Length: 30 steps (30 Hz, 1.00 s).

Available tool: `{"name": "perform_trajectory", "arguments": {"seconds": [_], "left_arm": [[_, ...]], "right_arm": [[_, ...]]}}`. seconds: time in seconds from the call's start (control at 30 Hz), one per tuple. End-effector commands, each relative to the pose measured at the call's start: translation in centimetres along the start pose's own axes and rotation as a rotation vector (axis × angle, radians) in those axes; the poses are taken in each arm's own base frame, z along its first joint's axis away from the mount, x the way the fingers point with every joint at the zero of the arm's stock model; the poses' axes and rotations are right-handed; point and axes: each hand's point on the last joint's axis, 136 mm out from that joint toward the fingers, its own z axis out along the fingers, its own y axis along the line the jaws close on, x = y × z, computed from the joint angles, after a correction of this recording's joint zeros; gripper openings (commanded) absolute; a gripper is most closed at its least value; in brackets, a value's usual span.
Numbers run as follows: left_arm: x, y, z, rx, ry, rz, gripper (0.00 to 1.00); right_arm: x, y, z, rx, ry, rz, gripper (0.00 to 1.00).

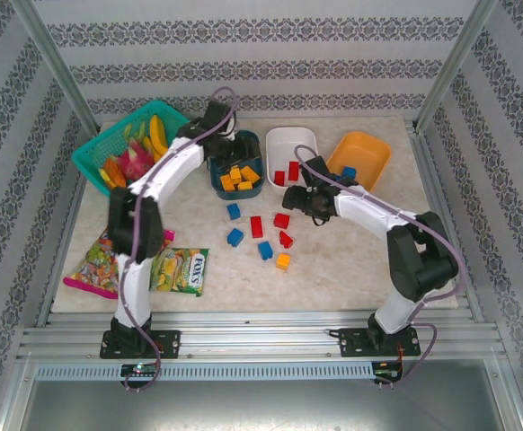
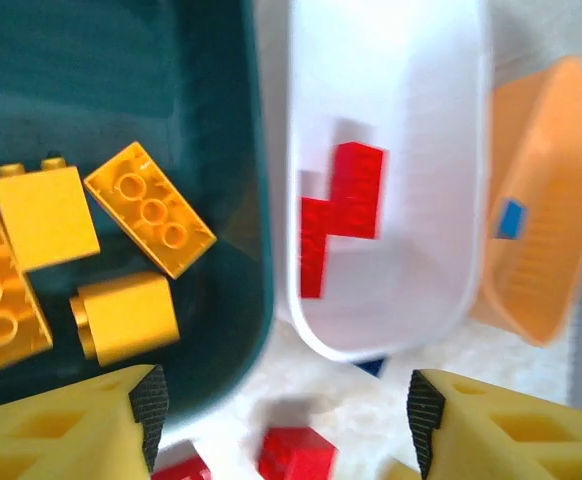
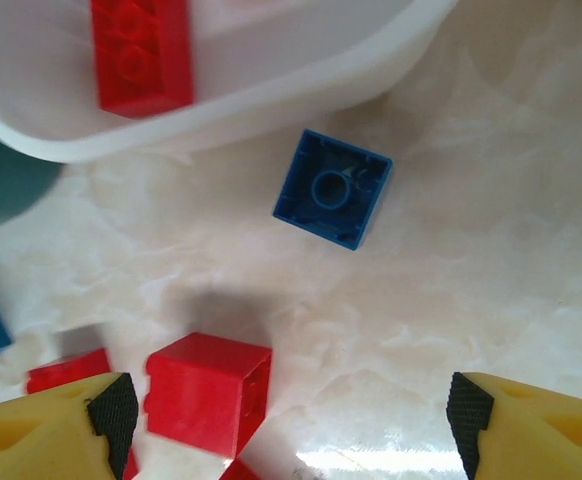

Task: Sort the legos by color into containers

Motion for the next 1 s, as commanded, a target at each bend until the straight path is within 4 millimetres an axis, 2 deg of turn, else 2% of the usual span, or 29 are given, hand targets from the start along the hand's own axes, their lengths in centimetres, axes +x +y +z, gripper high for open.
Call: {"name": "perform_trajectory", "arguments": {"seconds": [0.0, 0.17, 0.33, 0.53, 0.8, 0.97], "left_arm": [[0.8, -1.8, -3.2, 0.119, -0.109, -0.020, 0.70], [5.4, 0.2, -5.8, 0.144, -0.146, -0.061, 0.70], [8.4, 2.0, -7.5, 0.111, -0.135, -0.074, 0.71], [9.7, 2.8, -9.0, 0.085, -0.135, -0.058, 0.71], [10.4, 3.0, -9.4, 0.087, -0.129, -0.058, 0.70], [10.6, 3.0, -9.5, 0.087, -0.121, -0.050, 0.70]], "right_arm": [[-1.5, -0.5, 1.1, 0.053, -0.067, 0.002, 0.83], [-2.3, -0.5, 3.1, 0.067, -0.099, 0.004, 0.79], [-2.7, 0.0, 4.6, 0.060, -0.105, -0.034, 0.75], [-3.5, -0.3, 5.5, 0.077, -0.121, -0.033, 0.67], [-4.0, -0.3, 6.5, 0.090, -0.109, -0.037, 0.47], [-4.0, -0.8, 6.7, 0.109, -0.092, -0.025, 0.46]]}}
